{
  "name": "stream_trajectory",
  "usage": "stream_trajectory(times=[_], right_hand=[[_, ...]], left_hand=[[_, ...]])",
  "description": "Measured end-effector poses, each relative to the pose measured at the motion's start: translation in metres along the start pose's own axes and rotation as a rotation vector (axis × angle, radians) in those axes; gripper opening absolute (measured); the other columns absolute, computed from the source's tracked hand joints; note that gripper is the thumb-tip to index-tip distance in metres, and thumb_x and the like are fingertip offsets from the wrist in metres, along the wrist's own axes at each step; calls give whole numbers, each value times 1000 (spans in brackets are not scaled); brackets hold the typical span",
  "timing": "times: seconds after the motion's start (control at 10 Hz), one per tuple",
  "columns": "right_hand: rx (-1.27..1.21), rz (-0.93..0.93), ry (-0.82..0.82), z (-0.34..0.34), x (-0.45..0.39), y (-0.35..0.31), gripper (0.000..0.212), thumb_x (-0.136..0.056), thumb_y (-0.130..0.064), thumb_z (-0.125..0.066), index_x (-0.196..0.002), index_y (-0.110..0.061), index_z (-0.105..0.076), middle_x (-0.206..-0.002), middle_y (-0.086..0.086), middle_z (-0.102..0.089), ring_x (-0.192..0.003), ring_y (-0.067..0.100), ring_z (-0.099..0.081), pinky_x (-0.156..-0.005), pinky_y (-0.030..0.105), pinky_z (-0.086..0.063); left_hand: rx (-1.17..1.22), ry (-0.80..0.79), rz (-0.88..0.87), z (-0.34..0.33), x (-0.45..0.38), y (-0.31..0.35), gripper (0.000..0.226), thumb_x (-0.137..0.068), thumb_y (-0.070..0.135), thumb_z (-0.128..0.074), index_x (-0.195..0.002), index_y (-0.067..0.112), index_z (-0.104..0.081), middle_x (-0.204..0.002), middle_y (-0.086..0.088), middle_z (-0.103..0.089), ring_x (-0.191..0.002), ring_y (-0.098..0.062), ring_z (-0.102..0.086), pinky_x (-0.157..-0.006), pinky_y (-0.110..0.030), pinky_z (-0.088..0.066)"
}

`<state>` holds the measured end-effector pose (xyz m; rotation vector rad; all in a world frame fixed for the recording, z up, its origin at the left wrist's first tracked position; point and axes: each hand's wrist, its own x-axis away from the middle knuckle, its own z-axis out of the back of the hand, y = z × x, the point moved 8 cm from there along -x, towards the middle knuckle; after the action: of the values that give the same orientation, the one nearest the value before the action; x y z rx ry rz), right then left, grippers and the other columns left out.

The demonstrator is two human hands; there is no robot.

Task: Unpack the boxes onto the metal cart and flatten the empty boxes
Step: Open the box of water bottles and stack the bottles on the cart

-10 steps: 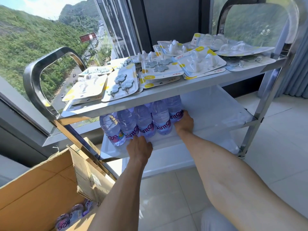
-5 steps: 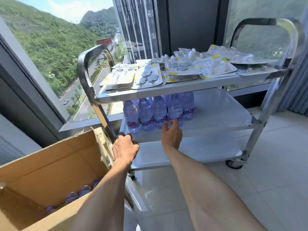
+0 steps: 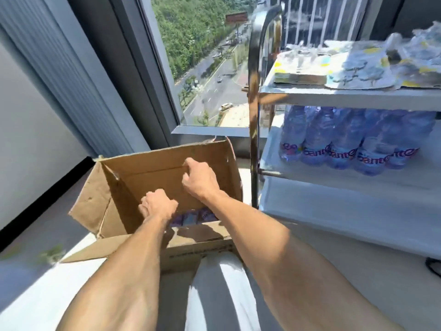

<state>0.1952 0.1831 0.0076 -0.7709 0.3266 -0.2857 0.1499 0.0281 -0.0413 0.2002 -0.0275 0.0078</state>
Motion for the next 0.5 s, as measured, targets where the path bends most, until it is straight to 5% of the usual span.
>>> stream_trajectory(times=[0.3, 0.4, 0.5], right_hand=[[247, -534, -535, -115, 10, 156, 46, -93, -18, -57, -135, -7, -44, -136, 17, -51, -127, 33, -50, -100, 37, -42], [192, -641, -562, -129, 7, 188, 43, -94, -13, -51, -135, 0, -48, -140, 20, -49, -130, 35, -45, -105, 38, -37], [232, -650, -419, -134, -8, 196, 47, -98, -16, -49, -141, -2, -40, -143, 20, -44, -132, 33, -43, -108, 37, -34]], left_hand=[[93, -332, 157, -83, -79, -41, 42, -80, 31, -62, -116, 10, -66, -126, -16, -62, -117, -33, -58, -94, -35, -48], [144, -375, 164, -103, -108, -34, 41, -80, 27, -60, -116, 9, -67, -126, -17, -62, -117, -35, -57, -95, -36, -48], [128, -434, 124, -127, -120, -25, 41, -80, 27, -64, -119, 13, -65, -127, -15, -61, -117, -35, -57, -95, -35, -48]])
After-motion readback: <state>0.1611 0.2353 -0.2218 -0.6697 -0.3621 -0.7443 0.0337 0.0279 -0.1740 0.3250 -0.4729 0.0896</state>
